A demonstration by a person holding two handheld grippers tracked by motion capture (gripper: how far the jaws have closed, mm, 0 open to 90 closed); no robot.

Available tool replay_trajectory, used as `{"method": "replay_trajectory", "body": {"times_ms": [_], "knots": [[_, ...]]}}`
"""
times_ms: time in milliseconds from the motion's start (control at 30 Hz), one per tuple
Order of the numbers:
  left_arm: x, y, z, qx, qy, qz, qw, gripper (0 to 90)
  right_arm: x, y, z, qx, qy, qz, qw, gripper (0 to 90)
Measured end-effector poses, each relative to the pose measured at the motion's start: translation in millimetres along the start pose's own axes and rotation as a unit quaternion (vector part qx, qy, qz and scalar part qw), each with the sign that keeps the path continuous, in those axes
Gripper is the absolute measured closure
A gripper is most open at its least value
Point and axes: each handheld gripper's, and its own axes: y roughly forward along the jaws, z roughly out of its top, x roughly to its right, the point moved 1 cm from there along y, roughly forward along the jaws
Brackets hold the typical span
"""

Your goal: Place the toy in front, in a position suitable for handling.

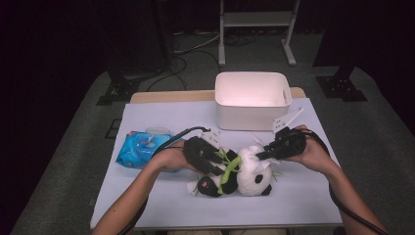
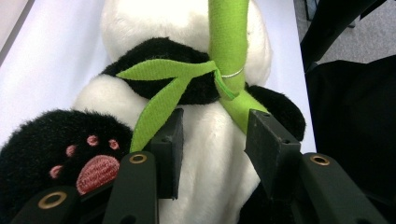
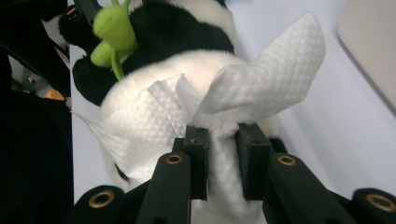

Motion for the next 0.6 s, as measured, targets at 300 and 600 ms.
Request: {"method": "replay_trajectory", "body": {"times_ms": [300,600], "knots": [[-0.7,0.5,1.2,-0.003,0.001,0.0,1.0,56.7,1.5,-6.5,-23.5,0.014,0.024,-0.004,0.9996,76.3],[-0.2,1.2,3.2,-0.011,0.002,0.002,0.9999,56.8,-8.5,-1.6,0.3,0.002,-0.009,-0.002,1.0,76.2]]}}
